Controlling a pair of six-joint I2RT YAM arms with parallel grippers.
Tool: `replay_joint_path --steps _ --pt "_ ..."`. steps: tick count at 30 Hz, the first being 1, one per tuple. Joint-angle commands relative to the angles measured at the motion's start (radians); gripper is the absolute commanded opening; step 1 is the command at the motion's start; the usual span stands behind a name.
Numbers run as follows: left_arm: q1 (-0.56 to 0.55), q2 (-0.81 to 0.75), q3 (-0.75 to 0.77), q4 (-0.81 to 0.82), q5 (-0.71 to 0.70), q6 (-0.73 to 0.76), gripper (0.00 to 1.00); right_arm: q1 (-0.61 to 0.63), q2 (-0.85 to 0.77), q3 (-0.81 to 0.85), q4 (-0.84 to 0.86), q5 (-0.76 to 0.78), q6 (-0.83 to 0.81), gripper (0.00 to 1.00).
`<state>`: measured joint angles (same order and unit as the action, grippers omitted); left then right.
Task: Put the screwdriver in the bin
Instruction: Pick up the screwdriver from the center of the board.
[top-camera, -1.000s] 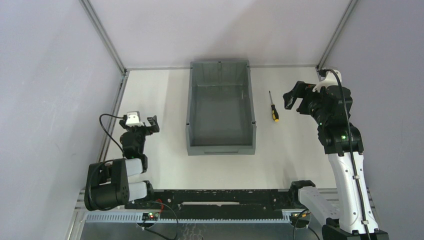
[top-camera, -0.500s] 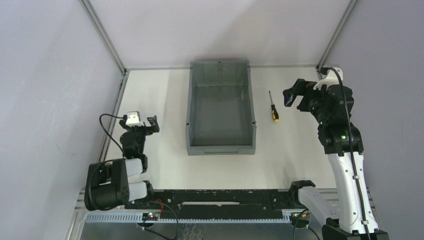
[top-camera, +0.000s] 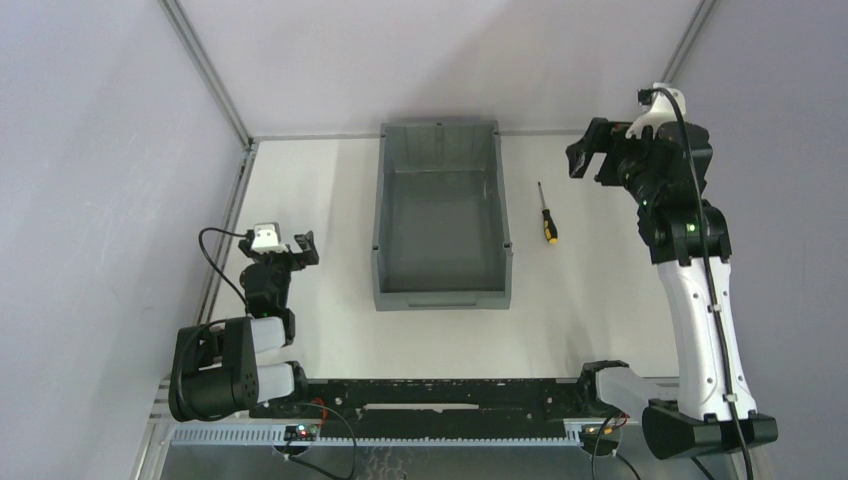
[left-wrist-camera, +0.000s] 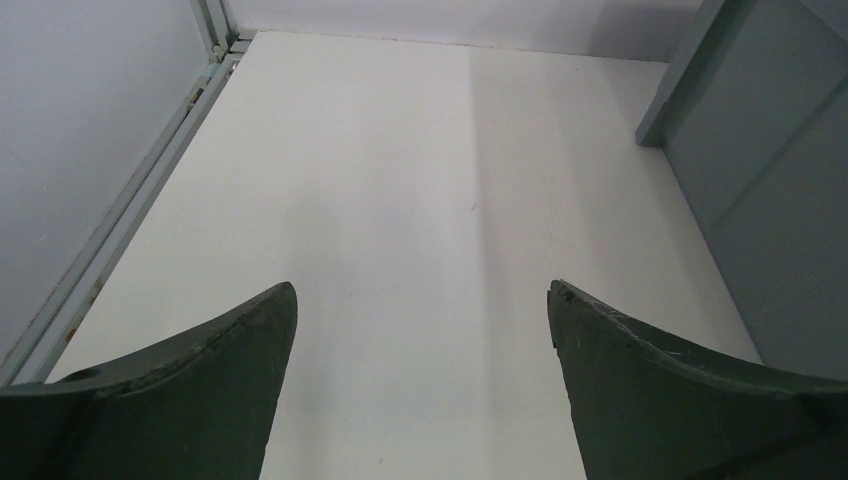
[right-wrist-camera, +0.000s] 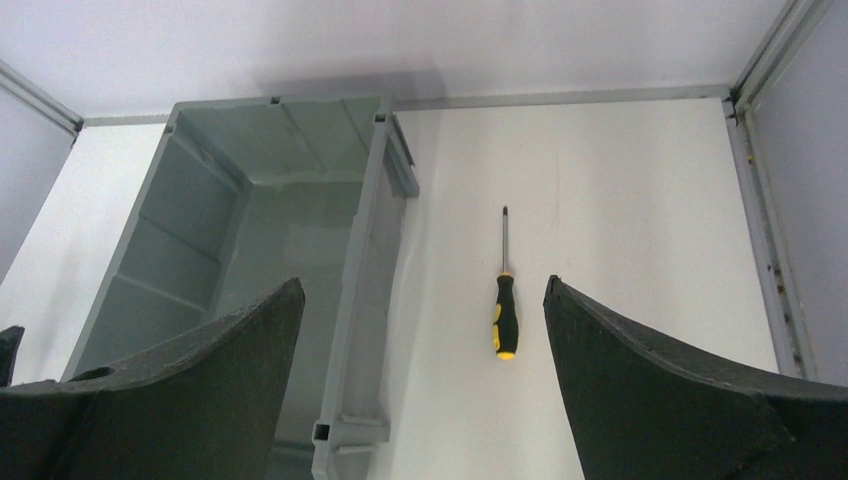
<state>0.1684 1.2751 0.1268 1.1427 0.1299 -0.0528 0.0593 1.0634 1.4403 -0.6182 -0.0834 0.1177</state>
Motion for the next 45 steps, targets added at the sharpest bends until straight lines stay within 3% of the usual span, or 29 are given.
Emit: replay_joint_path --steps 1,20,45 --pt "-0.003 -0.012 0.013 0.027 -0.011 0.013 1.0 -0.003 0.096 0.13 -0.07 0.02 -0.055 0.97" --pt "-0.005 -0.012 0.013 0.027 -0.012 0.013 1.0 -0.003 0.565 0.553 -0.427 0.06 -0.081 0.92" --pt "-0.004 -0.012 0.014 0.027 -0.013 0.013 1.0 -0.003 0.814 0.295 -0.333 0.121 -0.067 0.81"
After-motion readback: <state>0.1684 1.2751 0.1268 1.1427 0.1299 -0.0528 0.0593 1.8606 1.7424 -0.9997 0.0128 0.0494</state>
